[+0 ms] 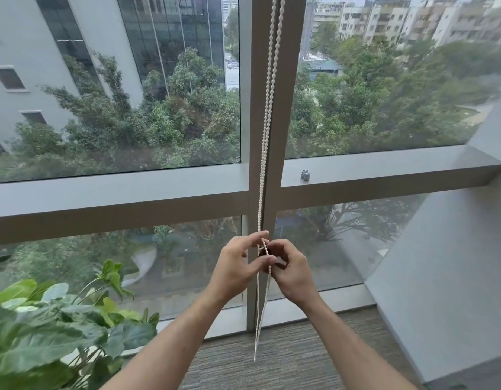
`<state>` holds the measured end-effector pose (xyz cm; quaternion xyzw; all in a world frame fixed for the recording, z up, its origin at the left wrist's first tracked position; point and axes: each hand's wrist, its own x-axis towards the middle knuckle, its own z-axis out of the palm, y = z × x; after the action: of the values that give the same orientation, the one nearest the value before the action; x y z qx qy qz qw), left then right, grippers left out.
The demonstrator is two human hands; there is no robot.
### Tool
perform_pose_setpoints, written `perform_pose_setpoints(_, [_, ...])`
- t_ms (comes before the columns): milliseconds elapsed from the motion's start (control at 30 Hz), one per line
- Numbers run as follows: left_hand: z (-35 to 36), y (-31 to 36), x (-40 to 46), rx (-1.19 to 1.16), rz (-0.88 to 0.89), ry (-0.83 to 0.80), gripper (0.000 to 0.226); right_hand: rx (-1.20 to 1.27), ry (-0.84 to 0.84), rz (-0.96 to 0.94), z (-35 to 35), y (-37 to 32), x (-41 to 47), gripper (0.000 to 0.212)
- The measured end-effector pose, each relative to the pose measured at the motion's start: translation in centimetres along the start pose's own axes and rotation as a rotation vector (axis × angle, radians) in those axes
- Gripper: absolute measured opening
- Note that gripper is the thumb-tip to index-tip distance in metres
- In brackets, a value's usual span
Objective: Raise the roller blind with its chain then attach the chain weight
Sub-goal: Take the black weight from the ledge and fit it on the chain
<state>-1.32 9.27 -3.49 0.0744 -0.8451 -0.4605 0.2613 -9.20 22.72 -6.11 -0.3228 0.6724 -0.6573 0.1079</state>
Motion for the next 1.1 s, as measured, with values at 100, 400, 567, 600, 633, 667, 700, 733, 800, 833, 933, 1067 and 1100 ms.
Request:
perform_pose_setpoints(100, [-0.1, 0.0, 0.1, -0.118, -0.044, -0.047, 0.054, 0.013, 0.007, -0.005, -0.1, 0.1, 0.2, 0.029])
perform_pose_setpoints(400, [0.1, -0.4, 0.2, -0.361, -0.13, -0.051, 0.047, 0.111, -0.006, 0.001, -0.2, 0.4, 0.5, 0.024])
perform_pose_setpoints(567, [0.3, -0.5, 0.4, -0.377, -0.117, -0.028, 0.045, 0.135, -0.034, 0.019, -0.6, 1.0, 0.8, 0.027])
perform_pose_setpoints(600, [0.3, -0.4, 0.4, -0.384, -0.127, -0.022, 0.044, 0.134, -0.038, 0.021, -0.6, 0.9, 0.8, 0.027])
perform_pose_setpoints(633, [0.3, -0.4, 0.5, -0.388, -0.135, -0.014, 0.043, 0.126, -0.042, 0.02, -0.7, 0.9, 0.9, 0.026])
perform_pose_setpoints(667, [0.3, -0.4, 0.5, -0.389, -0.138, -0.006, 0.042, 0.11, -0.045, 0.016, -0.8, 0.8, 1.1, 0.025])
perform_pose_setpoints(700, [0.4, -0.4, 0.6, -0.391, -0.137, 0.002, 0.041, 0.091, -0.046, 0.01, -1.0, 0.7, 1.3, 0.025])
perform_pose_setpoints(733, [0.4, -0.3, 0.6, -0.39, -0.133, 0.007, 0.04, 0.08, -0.042, 0.004, -1.2, 0.7, 1.5, 0.025])
perform_pose_setpoints(800, [0.4, -0.1, 0.6, -0.385, -0.125, 0.018, 0.036, 0.095, -0.031, 0.013, -1.5, 0.6, 1.8, 0.025])
perform_pose_setpoints(833, [0.4, 0.1, 0.6, -0.383, -0.121, 0.025, 0.034, 0.111, -0.026, 0.033, -1.7, 0.6, 2.1, 0.025])
perform_pose_setpoints(933, [0.4, 0.4, 0.6, -0.369, -0.118, 0.047, 0.031, 0.123, 0.02, 0.08, -2.6, 0.8, 3.3, 0.024])
perform_pose_setpoints(1067, [0.6, 0.2, 0.5, -0.365, -0.145, 0.067, 0.033, 0.044, 0.25, 0.16, -4.6, 1.2, 6.9, 0.023])
perform_pose_setpoints(1100, [0.6, 0.2, 0.5, -0.363, -0.147, 0.07, 0.033, -0.004, 0.3, 0.177, -5.3, 1.3, 8.0, 0.024])
